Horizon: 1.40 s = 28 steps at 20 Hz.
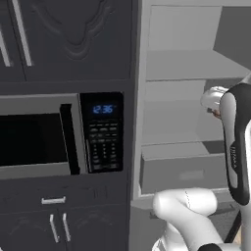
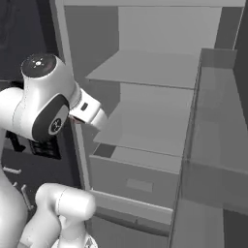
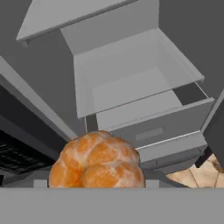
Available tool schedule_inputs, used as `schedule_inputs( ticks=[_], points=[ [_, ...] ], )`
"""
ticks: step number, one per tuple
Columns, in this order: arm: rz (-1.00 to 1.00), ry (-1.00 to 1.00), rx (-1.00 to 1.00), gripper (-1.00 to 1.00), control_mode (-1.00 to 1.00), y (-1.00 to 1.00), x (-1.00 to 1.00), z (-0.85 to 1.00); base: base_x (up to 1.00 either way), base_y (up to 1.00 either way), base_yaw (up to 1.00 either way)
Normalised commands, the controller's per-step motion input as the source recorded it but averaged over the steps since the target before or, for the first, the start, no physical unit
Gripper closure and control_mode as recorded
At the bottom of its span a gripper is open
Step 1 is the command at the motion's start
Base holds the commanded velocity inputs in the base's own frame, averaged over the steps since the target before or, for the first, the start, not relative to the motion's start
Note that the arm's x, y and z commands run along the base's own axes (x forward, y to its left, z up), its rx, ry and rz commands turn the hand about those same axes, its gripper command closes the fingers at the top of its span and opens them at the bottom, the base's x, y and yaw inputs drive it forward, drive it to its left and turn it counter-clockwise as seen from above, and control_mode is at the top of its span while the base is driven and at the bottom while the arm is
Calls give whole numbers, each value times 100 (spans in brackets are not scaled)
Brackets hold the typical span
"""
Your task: Pick up both tangerines from the fridge and place them inside the tupperware on the counter.
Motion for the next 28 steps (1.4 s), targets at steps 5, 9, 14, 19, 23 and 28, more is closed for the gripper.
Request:
schedule_inputs(
  ticks=[5,9,14,19,23,28],
  points=[
    [0,0,0,100,100,0,0,0,-58,100,22],
    [0,0,0,100,100,0,0,0,-37,100,15],
    [0,0,0,100,100,0,0,0,-22,100,10],
    [0,0,0,100,100,0,0,0,-9,100,7],
    [0,0,0,100,100,0,0,0,-1,100,6],
    [0,0,0,100,100,0,0,0,0,100,2]
  ],
)
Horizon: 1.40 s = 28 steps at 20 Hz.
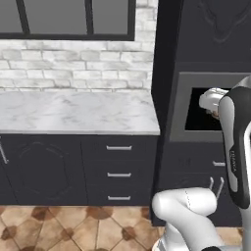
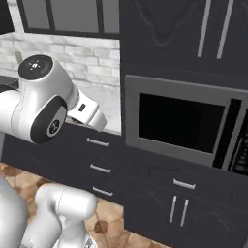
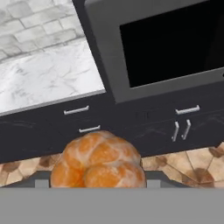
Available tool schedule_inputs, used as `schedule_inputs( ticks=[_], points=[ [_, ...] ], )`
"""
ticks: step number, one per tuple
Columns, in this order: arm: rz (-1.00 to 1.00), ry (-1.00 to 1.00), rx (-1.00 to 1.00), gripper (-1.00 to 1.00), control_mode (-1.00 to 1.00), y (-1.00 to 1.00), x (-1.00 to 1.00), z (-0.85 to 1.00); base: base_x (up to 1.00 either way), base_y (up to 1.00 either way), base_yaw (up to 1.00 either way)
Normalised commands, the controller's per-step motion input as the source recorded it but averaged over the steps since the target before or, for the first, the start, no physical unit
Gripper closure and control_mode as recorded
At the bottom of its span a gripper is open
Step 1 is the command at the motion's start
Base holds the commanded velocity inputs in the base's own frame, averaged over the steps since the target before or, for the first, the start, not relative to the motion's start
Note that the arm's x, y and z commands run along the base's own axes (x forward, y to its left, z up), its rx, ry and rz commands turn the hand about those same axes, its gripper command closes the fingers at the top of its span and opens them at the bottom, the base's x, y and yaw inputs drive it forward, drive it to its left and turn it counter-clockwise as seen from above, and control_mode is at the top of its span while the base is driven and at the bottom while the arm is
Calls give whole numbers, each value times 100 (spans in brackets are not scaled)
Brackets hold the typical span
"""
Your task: Pick up both tangerines from the fridge and place them inside the tupperware on the counter.
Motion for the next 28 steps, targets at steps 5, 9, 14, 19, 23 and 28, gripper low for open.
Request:
schedule_inputs(
  ticks=[5,9,14,19,23,28],
  points=[
    [0,0,0,100,100,0,0,0,11,100,0],
    [0,0,0,100,100,0,0,0,25,100,0],
    [0,0,0,100,100,0,0,0,27,100,0],
    [0,0,0,100,100,0,0,0,37,100,0],
    [0,0,0,100,100,0,0,0,44,100,0],
    [0,0,0,100,100,0,0,0,56,100,0]
  ],
)
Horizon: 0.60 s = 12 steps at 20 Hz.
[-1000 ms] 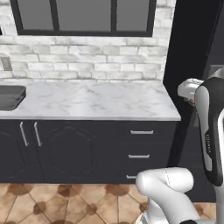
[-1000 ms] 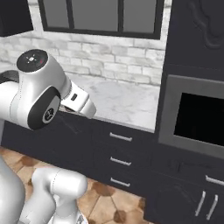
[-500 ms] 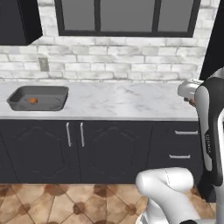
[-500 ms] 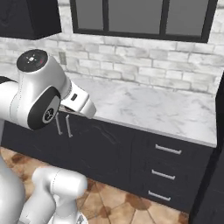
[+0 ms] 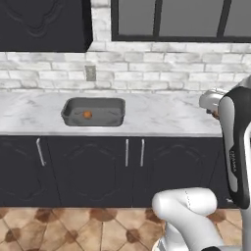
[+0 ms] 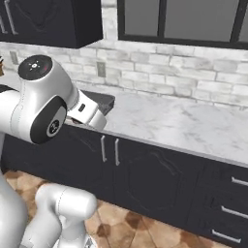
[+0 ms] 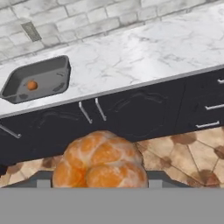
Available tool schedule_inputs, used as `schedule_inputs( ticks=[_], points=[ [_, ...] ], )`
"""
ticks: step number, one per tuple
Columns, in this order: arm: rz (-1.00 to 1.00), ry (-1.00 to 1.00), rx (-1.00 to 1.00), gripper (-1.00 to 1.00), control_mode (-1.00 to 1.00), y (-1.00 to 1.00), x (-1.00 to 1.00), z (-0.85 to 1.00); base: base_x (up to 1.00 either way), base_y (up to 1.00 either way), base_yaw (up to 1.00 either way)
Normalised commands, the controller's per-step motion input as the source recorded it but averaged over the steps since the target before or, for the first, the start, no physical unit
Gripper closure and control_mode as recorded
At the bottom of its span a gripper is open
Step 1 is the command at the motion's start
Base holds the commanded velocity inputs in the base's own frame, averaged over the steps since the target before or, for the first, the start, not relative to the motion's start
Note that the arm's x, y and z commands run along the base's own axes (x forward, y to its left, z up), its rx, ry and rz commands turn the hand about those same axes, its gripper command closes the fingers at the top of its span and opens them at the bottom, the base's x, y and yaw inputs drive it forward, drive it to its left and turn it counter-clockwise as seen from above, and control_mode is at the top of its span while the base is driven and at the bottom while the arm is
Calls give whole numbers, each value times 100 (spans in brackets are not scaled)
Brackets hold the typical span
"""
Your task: Pick up both tangerines from the fridge and place them inside the tupperware on the counter.
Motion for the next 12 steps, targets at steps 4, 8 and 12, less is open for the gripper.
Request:
schedule_inputs(
  ticks=[4,8,12],
  points=[
    [0,0,0,100,100,0,0,0,75,100,0],
    [0,0,0,100,100,0,0,0,90,100,-6],
    [0,0,0,100,100,0,0,0,84,98,-6]
  ],
)
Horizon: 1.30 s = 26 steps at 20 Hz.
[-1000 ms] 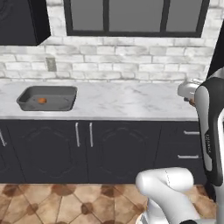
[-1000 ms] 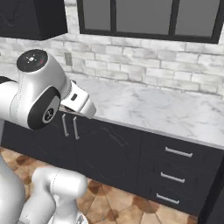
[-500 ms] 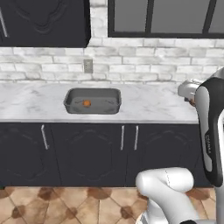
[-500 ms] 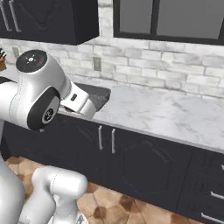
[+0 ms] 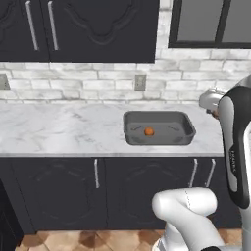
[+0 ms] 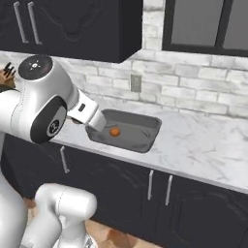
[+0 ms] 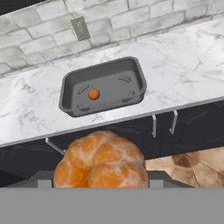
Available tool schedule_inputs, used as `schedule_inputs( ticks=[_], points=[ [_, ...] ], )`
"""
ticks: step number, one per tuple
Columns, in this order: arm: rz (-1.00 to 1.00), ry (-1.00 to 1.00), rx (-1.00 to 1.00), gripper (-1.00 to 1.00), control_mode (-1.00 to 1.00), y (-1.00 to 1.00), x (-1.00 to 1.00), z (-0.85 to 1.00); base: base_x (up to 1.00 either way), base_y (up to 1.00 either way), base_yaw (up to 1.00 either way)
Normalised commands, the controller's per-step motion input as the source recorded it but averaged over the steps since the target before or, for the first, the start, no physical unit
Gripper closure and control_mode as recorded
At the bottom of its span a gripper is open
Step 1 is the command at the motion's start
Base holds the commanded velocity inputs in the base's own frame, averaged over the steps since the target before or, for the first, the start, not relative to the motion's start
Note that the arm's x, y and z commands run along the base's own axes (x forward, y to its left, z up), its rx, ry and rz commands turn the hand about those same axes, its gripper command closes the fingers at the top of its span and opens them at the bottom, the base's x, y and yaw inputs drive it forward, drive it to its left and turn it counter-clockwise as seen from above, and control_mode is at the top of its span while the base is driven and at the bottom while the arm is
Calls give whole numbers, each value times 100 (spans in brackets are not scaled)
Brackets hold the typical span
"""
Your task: Pick up both tangerines from the fridge and place them inside the tupperware on the counter.
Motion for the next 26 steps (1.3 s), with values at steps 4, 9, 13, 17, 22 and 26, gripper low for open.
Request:
schedule_inputs(
  ticks=[4,9,13,17,22,26],
  points=[
    [0,0,0,100,100,0,0,0,77,80,-7],
    [0,0,0,100,100,0,0,0,71,14,-37],
    [0,0,0,100,100,0,0,0,55,-24,-60],
    [0,0,0,100,100,0,0,0,55,-11,-36],
    [6,23,0,100,-100,-2,22,-4,38,0,0],
    [44,78,0,100,-100,-14,27,-38,0,0,0]
  ],
)
